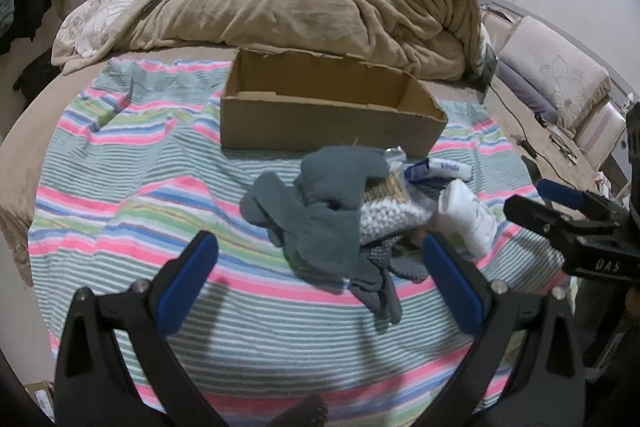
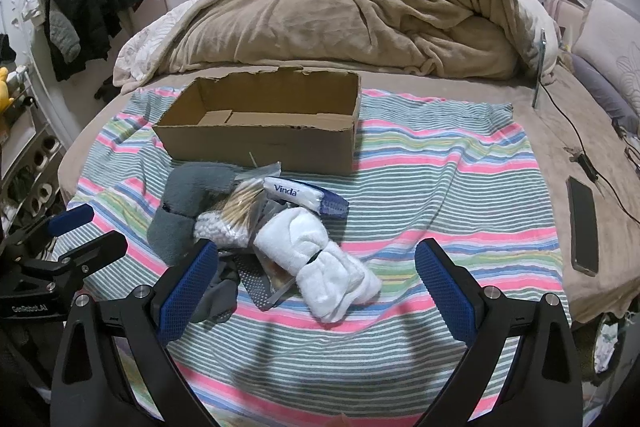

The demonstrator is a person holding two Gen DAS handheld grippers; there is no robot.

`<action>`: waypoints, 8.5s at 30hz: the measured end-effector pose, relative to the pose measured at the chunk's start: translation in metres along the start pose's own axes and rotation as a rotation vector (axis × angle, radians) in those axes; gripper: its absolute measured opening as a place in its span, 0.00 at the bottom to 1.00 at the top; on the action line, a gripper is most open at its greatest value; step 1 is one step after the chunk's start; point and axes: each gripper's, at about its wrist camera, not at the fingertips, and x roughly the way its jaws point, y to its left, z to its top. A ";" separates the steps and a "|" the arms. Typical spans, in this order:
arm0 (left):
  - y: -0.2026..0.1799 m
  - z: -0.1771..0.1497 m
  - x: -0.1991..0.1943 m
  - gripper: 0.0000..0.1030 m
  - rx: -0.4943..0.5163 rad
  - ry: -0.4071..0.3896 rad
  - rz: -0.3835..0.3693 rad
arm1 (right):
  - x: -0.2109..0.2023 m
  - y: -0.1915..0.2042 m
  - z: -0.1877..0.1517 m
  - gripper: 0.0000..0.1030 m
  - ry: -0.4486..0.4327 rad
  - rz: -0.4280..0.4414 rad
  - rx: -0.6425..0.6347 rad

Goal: Organize objects
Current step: 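Approach the pile of items with both grippers open, then grasp the grey gloves with the left gripper while the right grasps the white socks, then carry gloves and socks into the cardboard box and open both grippers, then move both grippers back to the cotton swab bag and blue tissue pack, then grasp the cotton swab bag with the left gripper while the right grasps the Vinda tissues, then lower swab bag and blue tissue pack into the box and release both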

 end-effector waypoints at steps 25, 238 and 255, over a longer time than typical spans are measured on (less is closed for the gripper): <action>0.000 0.011 0.081 0.84 0.039 0.110 -0.002 | 0.058 -0.021 -0.008 0.97 0.110 0.036 0.043; 0.001 0.093 0.044 0.43 0.132 -0.010 -0.072 | 0.043 0.002 0.069 0.63 -0.015 0.145 -0.043; 0.042 0.145 0.072 0.43 0.108 -0.015 -0.049 | 0.071 0.033 0.123 0.63 -0.046 0.173 -0.120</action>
